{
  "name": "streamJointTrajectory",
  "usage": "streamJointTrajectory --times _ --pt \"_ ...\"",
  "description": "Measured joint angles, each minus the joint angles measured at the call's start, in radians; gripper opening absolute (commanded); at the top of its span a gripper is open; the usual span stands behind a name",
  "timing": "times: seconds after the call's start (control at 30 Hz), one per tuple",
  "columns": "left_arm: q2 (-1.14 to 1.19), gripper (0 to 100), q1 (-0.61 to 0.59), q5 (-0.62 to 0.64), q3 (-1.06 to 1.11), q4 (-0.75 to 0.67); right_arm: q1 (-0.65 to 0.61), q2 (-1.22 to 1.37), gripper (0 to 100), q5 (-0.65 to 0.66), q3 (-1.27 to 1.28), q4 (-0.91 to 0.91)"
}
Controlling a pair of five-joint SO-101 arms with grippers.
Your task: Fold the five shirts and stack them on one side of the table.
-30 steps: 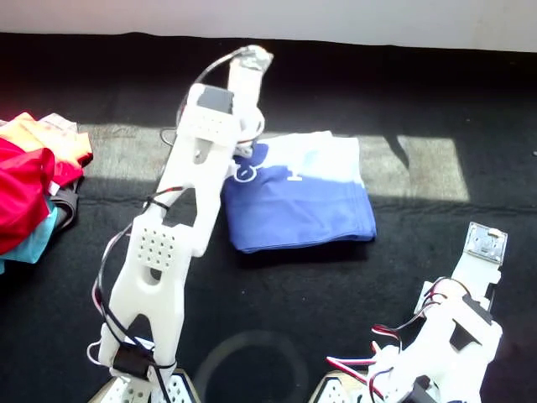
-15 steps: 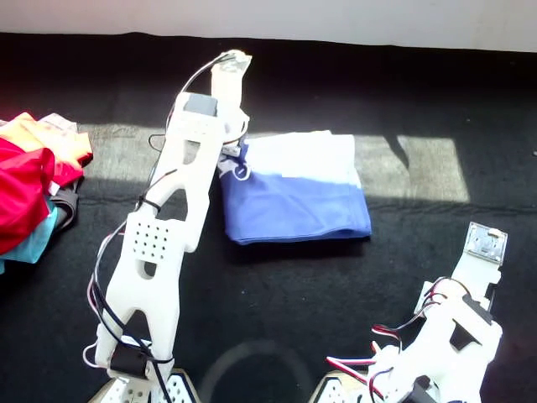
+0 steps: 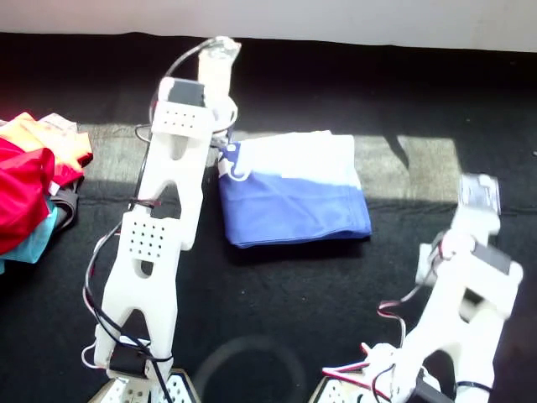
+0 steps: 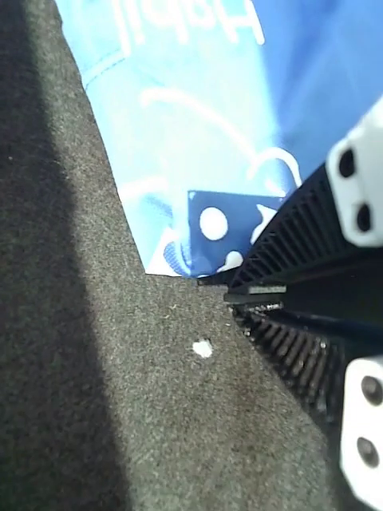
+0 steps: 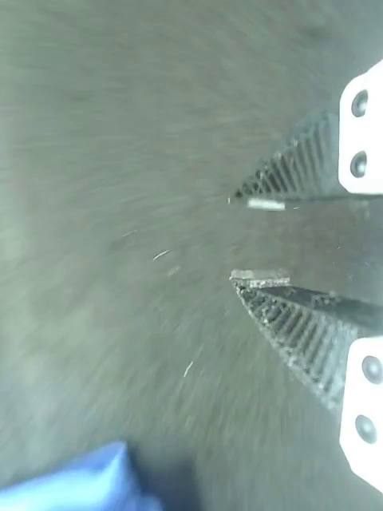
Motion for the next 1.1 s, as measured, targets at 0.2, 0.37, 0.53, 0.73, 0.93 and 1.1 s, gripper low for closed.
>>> streamJointTrajectory --times 0.2,0.37,0.53,0.73,0.93,1.1 --pt "-0.002 1 -0.023 0.000 -0.152 0.141 -0.164 0.037 15.5 -0.117 -0.276 0.075" --pt "-0.069 1 -0.092 0.003 -0.072 0.155 -0.238 0.193 15.5 -0.176 -0.459 0.132" --pt "-0.344 1 -0.161 0.003 0.233 0.155 -0.259 0.400 15.6 -0.221 -0.689 0.224" --pt "-0.763 1 -0.206 0.002 0.793 0.147 -0.278 0.641 15.9 -0.249 -0.977 0.308" --pt "-1.125 1 -0.270 0.003 1.413 -0.115 -0.353 0.870 15.9 -0.249 -1.223 0.405" --pt "-1.336 1 -0.304 0.003 1.912 -0.427 -0.407 1.036 16.0 -0.249 -1.413 0.480"
